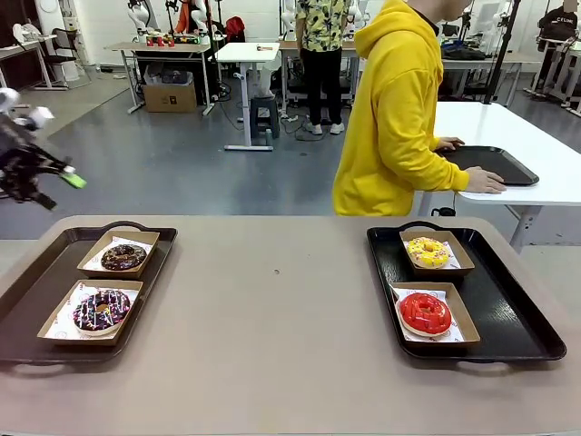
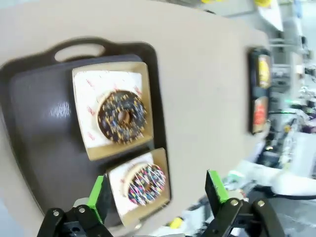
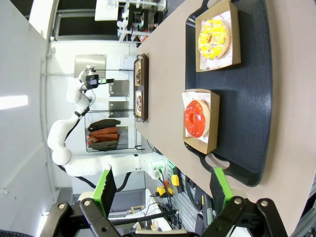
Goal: Individually package the donuts and arrange them on the tray.
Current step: Place the picked Paper togo box on the Handle tray.
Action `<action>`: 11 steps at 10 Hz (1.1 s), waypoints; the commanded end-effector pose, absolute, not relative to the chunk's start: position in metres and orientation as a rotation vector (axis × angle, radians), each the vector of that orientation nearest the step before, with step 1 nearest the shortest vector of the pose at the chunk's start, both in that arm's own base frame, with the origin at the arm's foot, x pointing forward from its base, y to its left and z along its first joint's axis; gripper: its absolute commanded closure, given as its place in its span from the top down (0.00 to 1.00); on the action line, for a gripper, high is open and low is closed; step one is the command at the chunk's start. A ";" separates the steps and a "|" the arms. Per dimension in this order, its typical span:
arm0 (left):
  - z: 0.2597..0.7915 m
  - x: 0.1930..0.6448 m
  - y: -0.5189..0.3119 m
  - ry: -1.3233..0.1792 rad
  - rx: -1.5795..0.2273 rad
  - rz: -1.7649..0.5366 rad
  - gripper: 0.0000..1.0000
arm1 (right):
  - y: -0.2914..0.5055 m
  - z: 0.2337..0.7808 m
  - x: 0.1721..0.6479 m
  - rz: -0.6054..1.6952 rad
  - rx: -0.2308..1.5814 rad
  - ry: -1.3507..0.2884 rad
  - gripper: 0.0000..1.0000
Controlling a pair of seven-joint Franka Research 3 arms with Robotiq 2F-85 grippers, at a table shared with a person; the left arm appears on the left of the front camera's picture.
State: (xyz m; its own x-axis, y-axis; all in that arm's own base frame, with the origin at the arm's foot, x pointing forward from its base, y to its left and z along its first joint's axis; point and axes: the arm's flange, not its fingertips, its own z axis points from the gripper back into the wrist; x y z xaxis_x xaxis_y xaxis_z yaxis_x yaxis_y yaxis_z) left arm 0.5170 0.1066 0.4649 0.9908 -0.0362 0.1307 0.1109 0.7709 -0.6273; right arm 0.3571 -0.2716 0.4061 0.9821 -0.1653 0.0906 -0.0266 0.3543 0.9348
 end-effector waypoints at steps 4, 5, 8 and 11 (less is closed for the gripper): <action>0.456 0.418 0.226 -0.118 -1.047 0.054 0.99 | -0.270 0.407 0.356 -0.098 1.210 -0.177 1.00; 0.444 0.400 0.231 -0.123 -1.074 0.046 0.99 | -0.270 0.407 0.356 -0.098 1.210 -0.177 1.00; 0.409 0.383 0.247 -0.128 -1.146 0.076 0.99 | -0.270 0.407 0.356 -0.098 1.210 -0.177 1.00; 0.417 0.382 0.243 -0.095 -1.095 0.075 0.99 | -0.270 0.407 0.356 -0.098 1.210 -0.177 1.00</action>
